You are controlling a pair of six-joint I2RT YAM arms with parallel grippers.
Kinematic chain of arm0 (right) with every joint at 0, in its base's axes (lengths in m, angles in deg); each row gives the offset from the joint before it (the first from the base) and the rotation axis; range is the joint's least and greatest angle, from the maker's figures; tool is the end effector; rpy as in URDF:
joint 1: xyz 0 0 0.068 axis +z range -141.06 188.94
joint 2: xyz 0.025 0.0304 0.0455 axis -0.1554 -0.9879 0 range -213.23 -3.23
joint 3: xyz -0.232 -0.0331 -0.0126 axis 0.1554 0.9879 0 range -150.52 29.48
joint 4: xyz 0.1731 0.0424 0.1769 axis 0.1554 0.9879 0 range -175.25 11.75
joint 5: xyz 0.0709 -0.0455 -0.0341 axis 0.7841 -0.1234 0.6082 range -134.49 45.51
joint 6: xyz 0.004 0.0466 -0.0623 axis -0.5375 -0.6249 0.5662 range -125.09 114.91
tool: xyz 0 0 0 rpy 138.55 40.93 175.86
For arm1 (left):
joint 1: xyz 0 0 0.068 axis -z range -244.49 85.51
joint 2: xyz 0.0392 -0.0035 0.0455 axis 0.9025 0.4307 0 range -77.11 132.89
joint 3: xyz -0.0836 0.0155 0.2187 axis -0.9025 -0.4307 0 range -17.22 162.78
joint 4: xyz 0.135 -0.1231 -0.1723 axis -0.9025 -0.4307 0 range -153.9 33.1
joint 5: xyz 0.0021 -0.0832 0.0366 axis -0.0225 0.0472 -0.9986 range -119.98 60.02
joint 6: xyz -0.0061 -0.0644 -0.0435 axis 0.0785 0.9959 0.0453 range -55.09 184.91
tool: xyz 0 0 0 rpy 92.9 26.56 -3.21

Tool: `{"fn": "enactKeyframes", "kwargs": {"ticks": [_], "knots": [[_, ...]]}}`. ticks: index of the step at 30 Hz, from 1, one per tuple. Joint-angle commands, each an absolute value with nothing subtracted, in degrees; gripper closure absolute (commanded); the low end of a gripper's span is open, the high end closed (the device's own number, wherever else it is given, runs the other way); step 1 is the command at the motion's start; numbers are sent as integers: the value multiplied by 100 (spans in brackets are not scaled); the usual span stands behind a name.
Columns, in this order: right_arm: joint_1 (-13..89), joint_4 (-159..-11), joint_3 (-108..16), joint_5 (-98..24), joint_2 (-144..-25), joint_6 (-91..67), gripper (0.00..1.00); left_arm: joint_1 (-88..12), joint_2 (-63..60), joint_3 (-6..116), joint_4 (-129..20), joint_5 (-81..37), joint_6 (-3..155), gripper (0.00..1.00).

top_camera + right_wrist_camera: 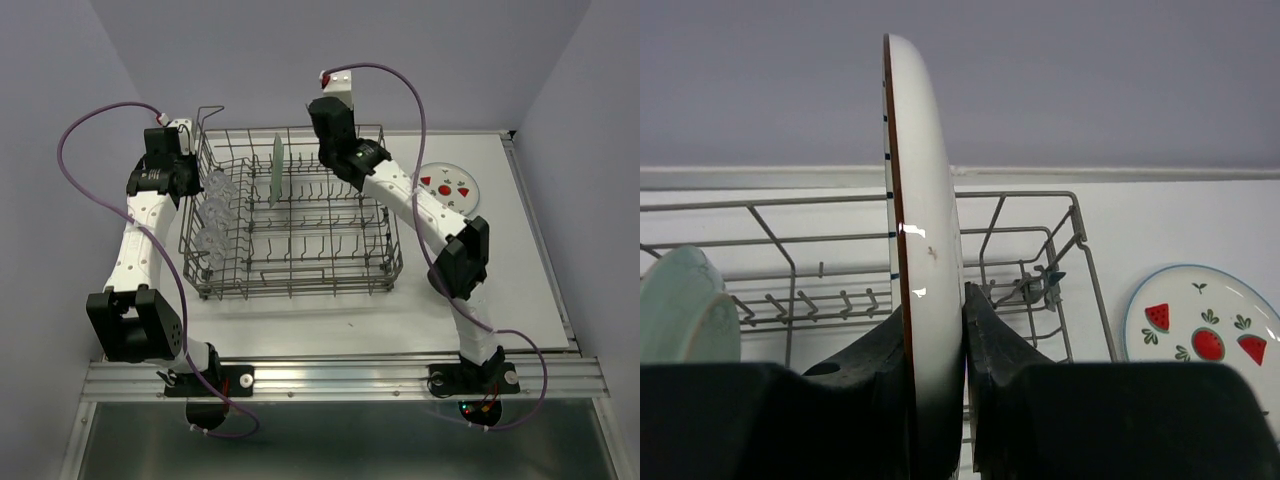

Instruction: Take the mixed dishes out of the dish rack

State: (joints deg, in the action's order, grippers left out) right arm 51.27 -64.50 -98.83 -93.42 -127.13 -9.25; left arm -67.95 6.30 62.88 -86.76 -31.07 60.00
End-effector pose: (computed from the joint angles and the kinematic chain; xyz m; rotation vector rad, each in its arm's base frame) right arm 0.3936 0.2907 0.3444 -0.0081 1.7612 -0.2042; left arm 0.3483 0.0223 0.3058 0.0161 2.1515 0.1053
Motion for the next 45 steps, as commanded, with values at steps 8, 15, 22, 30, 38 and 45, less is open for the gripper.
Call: {"fn": "enactKeyframes", "kwargs": {"ticks": [8, 15, 22, 30, 38, 45], "knots": [[3331, -7189, -8523, -6984, -10124, -2863, 99, -6897, 858, 6347, -8485, -3447, 6139, 100], [1213, -7347, -7187, -4525, -9341, -3663, 99, -6888, 928, 6426, -8493, -3508, 6218, 100], [-572, -8163, -5684, -2473, -9103, -4059, 99, -6888, 955, 6522, -8546, -3456, 6332, 100], [-1382, -10007, -4278, -1172, -9402, -3849, 99, -6897, 1016, 6628, -8528, -3517, 6429, 100], [-1382, -10432, -3837, -829, -9972, -3418, 99, -6906, 1043, 6733, -8599, -3658, 6456, 100], [-1382, -10933, -3714, -555, -10439, -3576, 99, -6897, 1069, 6777, -8590, -3640, 6623, 100]]}}
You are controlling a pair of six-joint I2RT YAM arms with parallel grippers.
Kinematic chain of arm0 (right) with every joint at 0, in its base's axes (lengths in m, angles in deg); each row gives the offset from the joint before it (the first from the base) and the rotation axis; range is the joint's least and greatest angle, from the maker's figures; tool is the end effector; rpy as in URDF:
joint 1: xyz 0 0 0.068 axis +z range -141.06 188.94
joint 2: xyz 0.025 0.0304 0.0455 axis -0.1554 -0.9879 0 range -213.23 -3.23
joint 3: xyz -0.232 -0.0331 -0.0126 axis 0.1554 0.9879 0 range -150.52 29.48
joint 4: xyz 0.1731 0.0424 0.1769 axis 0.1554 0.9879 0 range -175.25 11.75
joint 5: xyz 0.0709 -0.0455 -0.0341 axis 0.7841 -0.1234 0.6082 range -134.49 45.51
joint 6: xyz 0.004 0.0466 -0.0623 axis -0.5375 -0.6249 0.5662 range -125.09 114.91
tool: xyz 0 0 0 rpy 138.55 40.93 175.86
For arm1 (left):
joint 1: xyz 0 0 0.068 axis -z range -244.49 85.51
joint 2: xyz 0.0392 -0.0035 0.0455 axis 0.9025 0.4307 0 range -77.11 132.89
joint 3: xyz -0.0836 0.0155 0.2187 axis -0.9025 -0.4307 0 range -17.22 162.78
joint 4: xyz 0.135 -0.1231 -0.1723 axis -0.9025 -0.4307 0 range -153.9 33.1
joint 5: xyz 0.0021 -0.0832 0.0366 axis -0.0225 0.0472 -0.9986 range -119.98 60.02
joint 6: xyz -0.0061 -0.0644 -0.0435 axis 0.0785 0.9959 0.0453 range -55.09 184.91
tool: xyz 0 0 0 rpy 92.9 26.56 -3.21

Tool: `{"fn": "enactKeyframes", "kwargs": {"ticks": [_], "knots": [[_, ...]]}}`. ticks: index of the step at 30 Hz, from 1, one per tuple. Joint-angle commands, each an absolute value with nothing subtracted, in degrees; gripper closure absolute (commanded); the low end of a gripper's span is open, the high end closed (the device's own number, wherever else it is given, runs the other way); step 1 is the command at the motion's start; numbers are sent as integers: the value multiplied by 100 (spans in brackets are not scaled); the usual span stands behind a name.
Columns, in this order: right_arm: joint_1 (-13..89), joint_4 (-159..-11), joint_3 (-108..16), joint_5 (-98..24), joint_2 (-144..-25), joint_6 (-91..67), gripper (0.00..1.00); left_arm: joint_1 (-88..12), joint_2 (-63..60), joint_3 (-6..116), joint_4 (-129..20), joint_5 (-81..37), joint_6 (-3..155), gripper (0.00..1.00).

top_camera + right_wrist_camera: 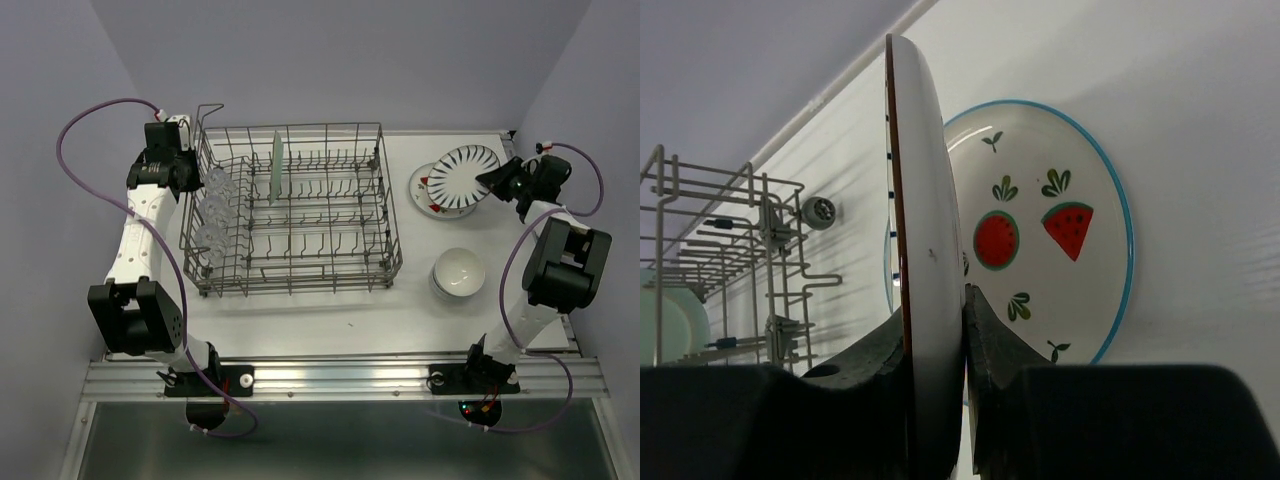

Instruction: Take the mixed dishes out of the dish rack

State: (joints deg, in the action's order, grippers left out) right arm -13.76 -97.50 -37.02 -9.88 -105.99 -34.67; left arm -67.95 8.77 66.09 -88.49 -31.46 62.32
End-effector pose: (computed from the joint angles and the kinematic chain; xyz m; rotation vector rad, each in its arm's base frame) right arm 0.3940 -0.1238 0.1900 0.5007 1.9078 0.6765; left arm 0.3559 0.0233 0.3077 -0.0313 2.1680 0.0886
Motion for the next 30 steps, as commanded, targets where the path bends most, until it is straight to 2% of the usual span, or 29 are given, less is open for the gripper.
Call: {"fn": "enactKeyframes", "kwargs": {"ticks": [1, 16, 19, 22, 23, 25, 26, 30], "knots": [[-1382, -10855, -3731, -677, -10474, -3567, 99, -6906, 1104, 6769, -8581, -3640, 6623, 100], [-1382, -10626, -3933, -828, -11283, -3664, 95, -6906, 1034, 6812, -8599, -3649, 6605, 100], [-1330, -10529, -3995, -907, -11371, -3682, 90, -6897, 1034, 6812, -8599, -3649, 6605, 100], [-1330, -10319, -4056, -1108, -11458, -3691, 77, -6906, 1034, 6812, -8599, -3640, 6605, 100], [-1330, -10240, -4065, -1179, -11485, -3638, 67, -6897, 1025, 6812, -8599, -3631, 6605, 100], [-1330, -9994, -4126, -1337, -11546, -3568, 59, -6897, 1016, 6804, -8590, -3614, 6605, 100], [-1330, -9897, -4162, -1381, -11573, -3524, 51, -6906, 1008, 6812, -8581, -3614, 6605, 100], [-1330, -9554, -4267, -1531, -11556, -3357, 41, -6897, 1007, 6812, -8590, -3605, 6588, 100]]}}
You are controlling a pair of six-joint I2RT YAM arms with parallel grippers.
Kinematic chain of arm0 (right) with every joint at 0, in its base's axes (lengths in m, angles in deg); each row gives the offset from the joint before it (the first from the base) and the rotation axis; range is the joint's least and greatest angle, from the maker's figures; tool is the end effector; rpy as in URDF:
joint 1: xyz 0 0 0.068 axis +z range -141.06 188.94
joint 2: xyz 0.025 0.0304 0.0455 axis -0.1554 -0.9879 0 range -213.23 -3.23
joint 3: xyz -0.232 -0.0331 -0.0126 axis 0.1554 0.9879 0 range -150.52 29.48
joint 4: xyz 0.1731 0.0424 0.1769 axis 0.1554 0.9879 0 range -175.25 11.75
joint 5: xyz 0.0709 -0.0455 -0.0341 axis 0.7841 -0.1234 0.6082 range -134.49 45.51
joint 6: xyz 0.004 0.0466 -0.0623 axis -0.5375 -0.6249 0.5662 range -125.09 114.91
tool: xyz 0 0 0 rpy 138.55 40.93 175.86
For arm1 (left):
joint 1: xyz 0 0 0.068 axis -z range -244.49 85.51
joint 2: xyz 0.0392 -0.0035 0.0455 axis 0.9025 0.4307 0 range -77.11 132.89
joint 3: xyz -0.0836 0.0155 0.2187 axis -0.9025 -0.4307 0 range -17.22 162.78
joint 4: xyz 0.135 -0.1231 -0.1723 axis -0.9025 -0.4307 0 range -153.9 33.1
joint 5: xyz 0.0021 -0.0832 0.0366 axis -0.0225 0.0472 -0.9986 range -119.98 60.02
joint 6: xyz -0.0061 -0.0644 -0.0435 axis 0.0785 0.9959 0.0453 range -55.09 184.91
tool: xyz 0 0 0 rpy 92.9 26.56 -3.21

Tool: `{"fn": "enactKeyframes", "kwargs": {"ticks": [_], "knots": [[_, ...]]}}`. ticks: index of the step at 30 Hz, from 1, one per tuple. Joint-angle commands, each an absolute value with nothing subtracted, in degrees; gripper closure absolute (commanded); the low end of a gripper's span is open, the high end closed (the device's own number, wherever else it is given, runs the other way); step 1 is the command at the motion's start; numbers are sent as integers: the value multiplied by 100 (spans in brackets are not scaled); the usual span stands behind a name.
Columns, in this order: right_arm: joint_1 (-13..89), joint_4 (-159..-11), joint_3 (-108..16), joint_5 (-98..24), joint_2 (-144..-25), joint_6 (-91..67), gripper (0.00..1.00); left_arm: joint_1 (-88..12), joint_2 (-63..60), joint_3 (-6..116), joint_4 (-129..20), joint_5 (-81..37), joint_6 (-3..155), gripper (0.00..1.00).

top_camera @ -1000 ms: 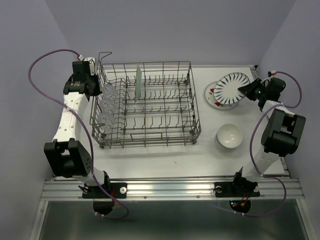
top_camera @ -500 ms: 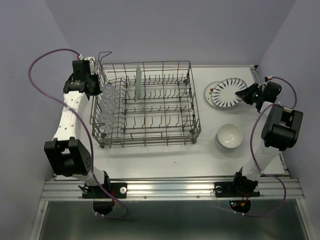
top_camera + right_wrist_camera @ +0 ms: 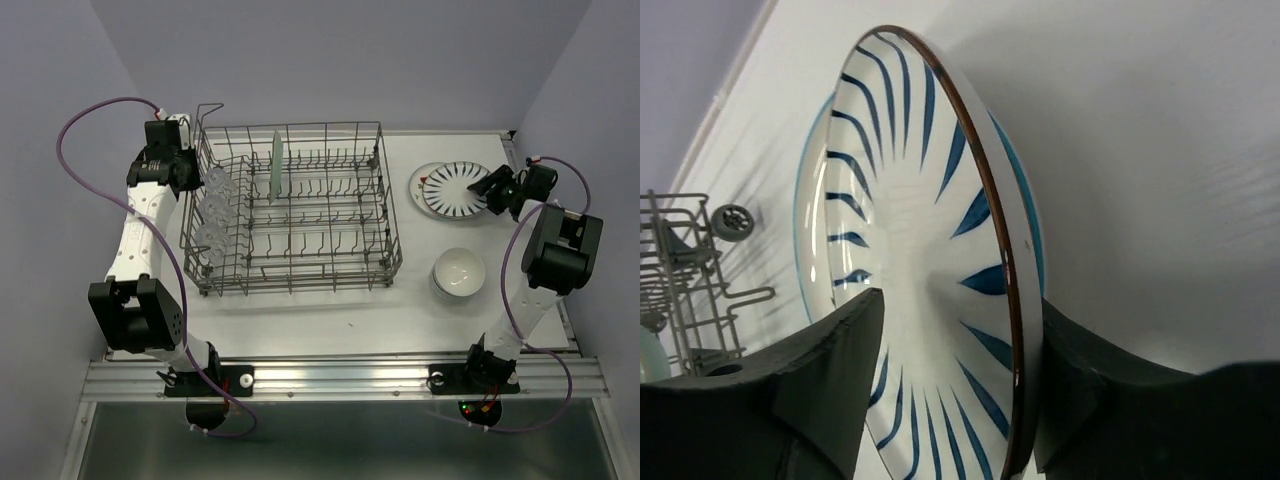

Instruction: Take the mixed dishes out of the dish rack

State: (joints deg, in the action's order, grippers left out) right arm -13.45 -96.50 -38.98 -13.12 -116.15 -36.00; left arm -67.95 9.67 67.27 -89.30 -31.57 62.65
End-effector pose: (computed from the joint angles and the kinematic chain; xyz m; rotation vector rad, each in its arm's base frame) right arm 0.4069 -0.1301 0.1275 0.6586 2.0244 0.6739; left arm 0.3584 0.0235 0.3081 -0.0386 2.1770 0.0871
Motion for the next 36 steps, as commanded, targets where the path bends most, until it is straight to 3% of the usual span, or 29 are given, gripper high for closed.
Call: {"fn": "enactKeyframes", "kwargs": {"ticks": [1, 7, 14, 36], "knots": [[-1330, -9466, -4276, -1601, -11538, -3348, 39, -6897, 1007, 6812, -8590, -3596, 6588, 100], [-1225, -8589, -4610, -2188, -11555, -2971, 24, -6897, 999, 6812, -8573, -3526, 6579, 100], [-926, -7506, -5216, -3393, -11713, -2583, 18, -6897, 990, 6812, -8590, -3535, 6570, 100], [-153, -6706, -5964, -3948, -12223, -2091, 10, -6897, 1051, 6812, -8581, -3491, 6588, 100]]}}
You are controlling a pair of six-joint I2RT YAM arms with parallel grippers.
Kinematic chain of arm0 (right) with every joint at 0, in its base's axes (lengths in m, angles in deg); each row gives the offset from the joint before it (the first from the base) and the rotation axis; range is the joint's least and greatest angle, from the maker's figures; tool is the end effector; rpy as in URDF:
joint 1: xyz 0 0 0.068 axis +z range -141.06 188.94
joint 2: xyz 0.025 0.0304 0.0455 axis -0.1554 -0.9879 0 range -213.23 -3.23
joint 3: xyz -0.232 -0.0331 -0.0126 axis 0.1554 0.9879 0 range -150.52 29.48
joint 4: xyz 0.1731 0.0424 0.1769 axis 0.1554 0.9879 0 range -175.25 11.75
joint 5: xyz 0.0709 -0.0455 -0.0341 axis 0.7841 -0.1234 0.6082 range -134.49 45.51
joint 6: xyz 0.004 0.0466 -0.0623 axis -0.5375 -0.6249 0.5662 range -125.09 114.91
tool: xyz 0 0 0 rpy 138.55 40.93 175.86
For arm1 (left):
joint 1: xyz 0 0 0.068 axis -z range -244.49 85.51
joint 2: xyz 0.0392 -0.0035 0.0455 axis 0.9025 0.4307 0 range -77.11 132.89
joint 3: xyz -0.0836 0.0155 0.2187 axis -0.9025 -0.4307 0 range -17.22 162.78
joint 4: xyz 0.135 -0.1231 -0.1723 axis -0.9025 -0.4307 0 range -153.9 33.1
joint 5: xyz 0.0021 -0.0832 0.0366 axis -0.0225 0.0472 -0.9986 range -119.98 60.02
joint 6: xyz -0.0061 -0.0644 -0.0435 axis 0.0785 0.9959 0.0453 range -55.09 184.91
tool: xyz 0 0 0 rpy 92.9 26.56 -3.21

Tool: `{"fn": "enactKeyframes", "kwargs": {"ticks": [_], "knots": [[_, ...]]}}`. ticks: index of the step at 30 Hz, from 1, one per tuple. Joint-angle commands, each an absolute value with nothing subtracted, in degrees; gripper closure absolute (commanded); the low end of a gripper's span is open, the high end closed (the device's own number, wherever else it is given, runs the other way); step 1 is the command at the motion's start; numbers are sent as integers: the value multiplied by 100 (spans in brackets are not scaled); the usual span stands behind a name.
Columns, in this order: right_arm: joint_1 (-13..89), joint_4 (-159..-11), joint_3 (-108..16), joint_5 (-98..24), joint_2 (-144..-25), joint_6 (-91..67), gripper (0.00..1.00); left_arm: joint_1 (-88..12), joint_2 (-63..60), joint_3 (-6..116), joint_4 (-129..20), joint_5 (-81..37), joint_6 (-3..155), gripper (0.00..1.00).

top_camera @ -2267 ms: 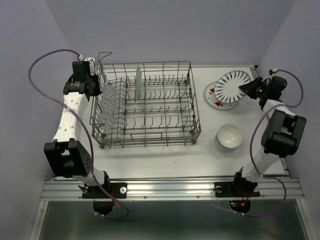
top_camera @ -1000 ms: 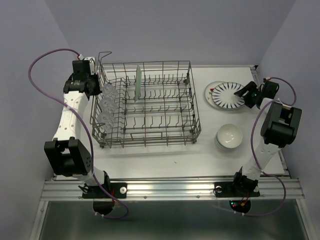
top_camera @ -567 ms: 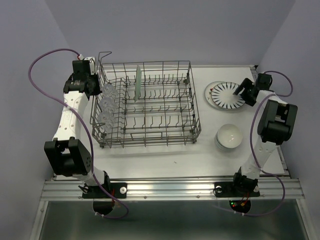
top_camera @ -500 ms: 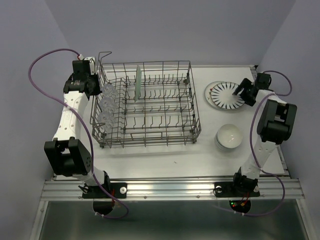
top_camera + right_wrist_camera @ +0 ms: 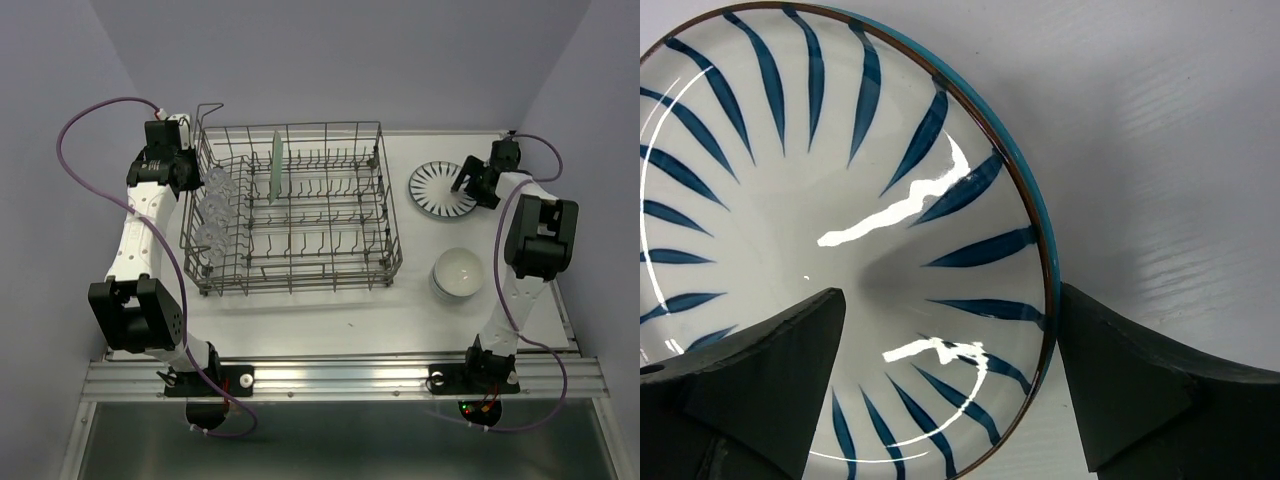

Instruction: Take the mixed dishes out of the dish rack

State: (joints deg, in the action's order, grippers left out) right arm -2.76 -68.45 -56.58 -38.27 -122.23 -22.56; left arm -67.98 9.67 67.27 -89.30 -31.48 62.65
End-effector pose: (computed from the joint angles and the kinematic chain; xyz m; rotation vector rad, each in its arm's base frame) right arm 0.4404 -0.0838 0.1259 0.5674 2.3731 0.1773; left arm 0.3584 0.0236 0.3081 -0.0383 2.1770 0.0857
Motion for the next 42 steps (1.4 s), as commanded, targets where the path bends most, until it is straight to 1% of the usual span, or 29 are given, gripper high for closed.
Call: {"fn": "enactKeyframes", "kwargs": {"ticks": [1, 2, 9, 13, 17, 18, 19, 21, 23, 25, 26, 27, 29, 31, 33, 35, 38, 42], "knots": [[-152, -6697, -5981, -3983, -12232, -2065, 9, -6897, 1060, 6821, -8590, -3491, 6596, 100], [-91, -6688, -5990, -4001, -12241, -2021, 7, -6906, 1069, 6821, -8599, -3473, 6588, 100], [-38, -6671, -5982, -4413, -12145, -2073, 5, -6906, 1043, 6821, -8608, -3456, 6596, 100], [-38, -6653, -5964, -4870, -11872, -2205, 0, -6897, 1034, 6996, -8713, -3403, 6605, 100], [-38, -6574, -6043, -5064, -11495, -2275, 0, -6906, 973, 7278, -8827, -3411, 6666, 99], [-38, -6574, -6043, -5064, -11389, -2284, 0, -6897, 964, 7339, -8853, -3438, 6675, 84], [-38, -6539, -6043, -5064, -11188, -2293, 0, -6906, 920, 7462, -8932, -3481, 6710, 79], [-38, -6530, -6008, -5003, -10968, -2328, 0, -6897, 876, 7664, -9081, -3464, 6728, 64], [-38, -6495, -5938, -4759, -10644, -2328, 0, -6897, 771, 7901, -9144, -3447, 6746, 42], [-38, -6451, -5885, -4503, -10449, -2328, 0, -6897, 674, 8147, -9196, -3403, 6763, 26], [-38, -6460, -5798, -4084, -10344, -2328, 0, -6897, 647, 8235, -9240, -3385, 6807, 20], [-38, -6451, -5753, -3941, -10151, -2380, 0, -6888, 621, 8349, -9266, -3263, 6833, 13], [24, -6451, -5666, -3527, -9957, -2407, 0, -6853, 559, 8622, -9346, -3157, 6886, 2], [226, -6451, -5499, -3430, -9649, -2425, 0, -6748, 524, 8807, -9346, -3069, 6930, 1], [646, -6460, -5350, -3447, -9464, -2372, 0, -6476, 541, 8895, -9302, -3060, 7035, 1], [1058, -6504, -5235, -3386, -9218, -2468, 0, -5829, 611, 8939, -9232, -3208, 7088, 1], [1551, -6643, -4971, -3447, -8973, -2626, 0, -5274, 787, 8904, -9074, -3332, 7193, 1], [2176, -6750, -4734, -3710, -8910, -2750, 2, -4833, 1112, 8808, -8916, -3499, 7343, 1]]}}
